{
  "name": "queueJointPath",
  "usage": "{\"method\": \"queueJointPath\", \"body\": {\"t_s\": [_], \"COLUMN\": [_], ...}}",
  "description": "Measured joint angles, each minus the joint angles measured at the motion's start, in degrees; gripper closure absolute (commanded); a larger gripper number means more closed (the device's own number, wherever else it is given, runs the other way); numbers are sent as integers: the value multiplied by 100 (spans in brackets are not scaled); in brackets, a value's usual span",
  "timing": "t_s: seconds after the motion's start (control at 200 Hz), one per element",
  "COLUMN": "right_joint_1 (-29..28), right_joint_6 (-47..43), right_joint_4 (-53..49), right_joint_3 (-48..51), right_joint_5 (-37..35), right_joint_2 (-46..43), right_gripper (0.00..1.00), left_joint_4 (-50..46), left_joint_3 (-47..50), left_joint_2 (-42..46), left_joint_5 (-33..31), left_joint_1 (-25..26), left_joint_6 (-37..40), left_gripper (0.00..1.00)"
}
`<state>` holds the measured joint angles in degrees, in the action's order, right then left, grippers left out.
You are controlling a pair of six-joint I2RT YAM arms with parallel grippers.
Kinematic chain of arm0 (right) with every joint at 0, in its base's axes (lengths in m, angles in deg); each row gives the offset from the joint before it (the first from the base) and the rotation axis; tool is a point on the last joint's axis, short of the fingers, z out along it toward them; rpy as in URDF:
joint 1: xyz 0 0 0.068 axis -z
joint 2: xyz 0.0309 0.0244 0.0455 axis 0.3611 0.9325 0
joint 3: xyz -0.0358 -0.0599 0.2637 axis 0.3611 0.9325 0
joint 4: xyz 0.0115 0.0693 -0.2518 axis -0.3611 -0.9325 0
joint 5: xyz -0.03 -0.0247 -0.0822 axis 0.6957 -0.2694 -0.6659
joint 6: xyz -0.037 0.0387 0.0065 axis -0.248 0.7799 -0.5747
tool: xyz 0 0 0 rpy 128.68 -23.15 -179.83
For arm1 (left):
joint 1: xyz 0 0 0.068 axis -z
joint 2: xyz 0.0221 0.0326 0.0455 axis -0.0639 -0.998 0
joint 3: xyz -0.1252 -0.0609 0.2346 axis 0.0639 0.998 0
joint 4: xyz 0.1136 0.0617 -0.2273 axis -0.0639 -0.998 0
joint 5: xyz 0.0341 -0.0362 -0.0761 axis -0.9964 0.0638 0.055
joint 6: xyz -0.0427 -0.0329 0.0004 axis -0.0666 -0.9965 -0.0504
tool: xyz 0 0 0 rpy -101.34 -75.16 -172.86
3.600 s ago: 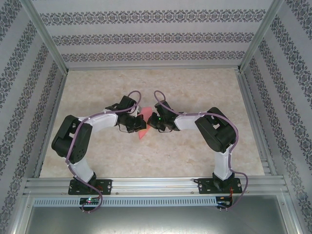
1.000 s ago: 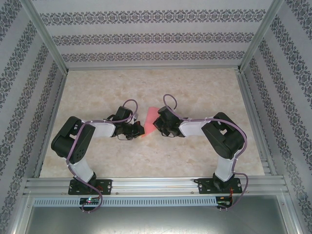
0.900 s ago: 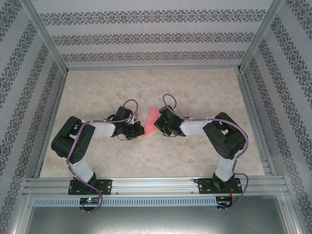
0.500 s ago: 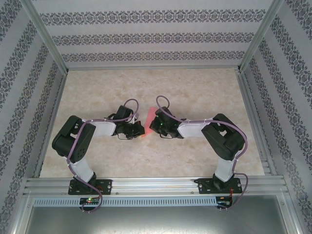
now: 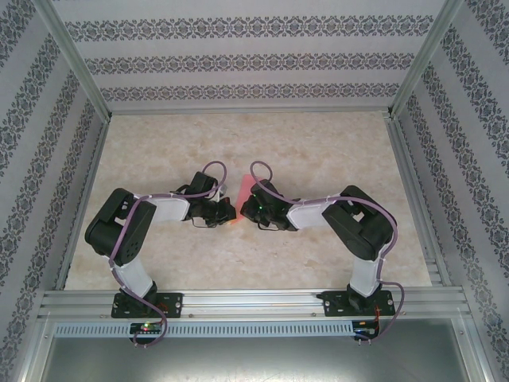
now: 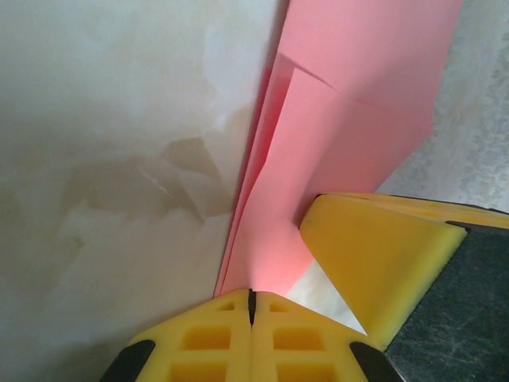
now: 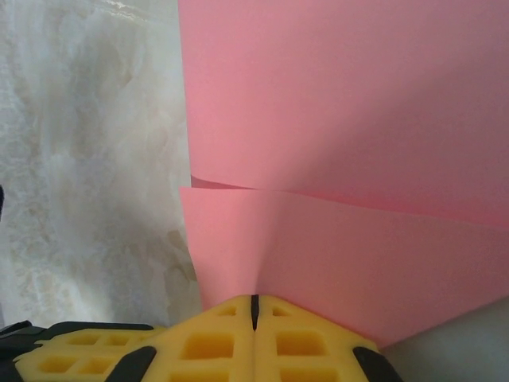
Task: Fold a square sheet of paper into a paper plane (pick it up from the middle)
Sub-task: Third fold the triangle at the center of the table.
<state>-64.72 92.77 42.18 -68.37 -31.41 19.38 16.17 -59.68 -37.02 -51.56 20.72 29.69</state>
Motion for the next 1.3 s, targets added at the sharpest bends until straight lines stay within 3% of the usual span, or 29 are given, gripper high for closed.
{"method": "queueJointPath", "body": {"t_s": [0.16, 0.3, 0.445, 0.62, 0.784, 0.894, 1.049, 1.299], "right_joint_1": [278, 938, 1534, 1679, 1676, 1676, 1663, 1637], "right_joint_6": [-282, -632, -968, -1189, -1172, -1147, -1036, -800], "right_joint_4": [341, 291, -144, -717, -822, -798, -710, -332], "right_joint_3": [334, 623, 640, 640, 640, 664, 730, 774], "right_joint_5": [289, 511, 459, 271, 337, 494, 780, 1139], "right_joint_2": [-120, -378, -601, -1178, -1541, -1556, -1556, -1373], "right_gripper": [100, 100, 100, 100, 71, 56, 45, 42], "left_joint_4": [-90, -138, -136, -151, -446, -638, -732, -763], "left_joint_3": [-46, -72, -72, -105, -273, -492, -846, -1200], "left_joint_2": [-20, -35, -35, -35, -4, 186, 376, 59], "left_joint_5": [-17, -11, 7, 50, 85, -2, -247, -382], "left_joint_1": [0, 0, 0, -2, 0, 0, 0, 52], "left_joint_6": [9, 11, 11, 48, 175, 227, 310, 361], "left_gripper": [100, 100, 100, 97, 67, 57, 58, 72]}}
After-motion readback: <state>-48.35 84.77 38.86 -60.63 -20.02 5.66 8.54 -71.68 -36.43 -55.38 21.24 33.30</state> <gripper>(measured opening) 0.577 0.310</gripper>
